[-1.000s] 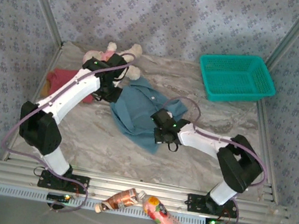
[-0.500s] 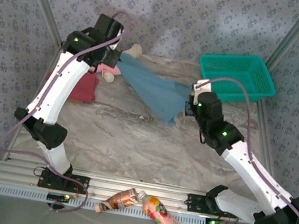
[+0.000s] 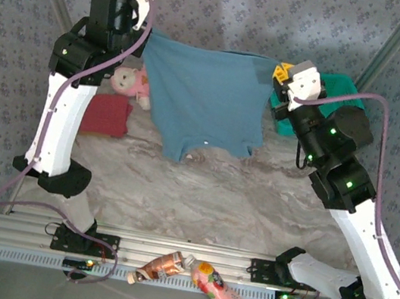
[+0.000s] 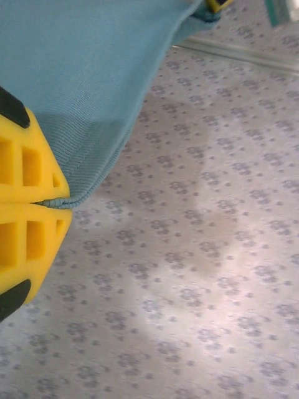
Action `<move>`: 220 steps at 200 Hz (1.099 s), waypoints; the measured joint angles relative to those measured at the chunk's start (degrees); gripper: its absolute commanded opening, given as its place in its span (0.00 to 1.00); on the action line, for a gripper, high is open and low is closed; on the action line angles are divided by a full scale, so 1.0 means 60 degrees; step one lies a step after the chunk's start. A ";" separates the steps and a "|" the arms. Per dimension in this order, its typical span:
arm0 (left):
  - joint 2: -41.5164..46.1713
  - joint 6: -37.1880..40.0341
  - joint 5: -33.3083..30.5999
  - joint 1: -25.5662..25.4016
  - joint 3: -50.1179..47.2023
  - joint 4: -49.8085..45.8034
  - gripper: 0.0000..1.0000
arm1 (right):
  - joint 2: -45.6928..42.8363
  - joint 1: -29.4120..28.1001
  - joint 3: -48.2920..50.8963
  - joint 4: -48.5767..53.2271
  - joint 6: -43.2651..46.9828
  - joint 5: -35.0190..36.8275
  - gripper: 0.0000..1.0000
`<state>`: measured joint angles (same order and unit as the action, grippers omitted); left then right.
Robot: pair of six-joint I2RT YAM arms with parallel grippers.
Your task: Fold and stack the tank tops
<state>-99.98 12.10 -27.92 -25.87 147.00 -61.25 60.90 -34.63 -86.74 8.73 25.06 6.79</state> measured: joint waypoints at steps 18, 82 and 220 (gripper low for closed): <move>-0.0051 0.0244 0.0004 0.0029 0.0007 0.0656 0.00 | 0.0146 0.0120 -0.0251 -0.0007 0.0419 -0.0280 0.01; -0.2896 0.0525 0.0299 0.0324 0.2160 0.1971 0.00 | 0.1694 0.2798 -0.0277 -0.0288 0.0226 -0.1698 0.01; -0.0688 0.0372 0.1435 0.0623 -0.3344 0.3136 0.00 | -0.0244 0.2426 0.1840 0.1545 0.0211 -0.3279 0.00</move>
<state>-104.12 14.33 -19.31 -22.13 126.93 -42.44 59.44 -20.08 -75.70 18.00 26.33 -12.88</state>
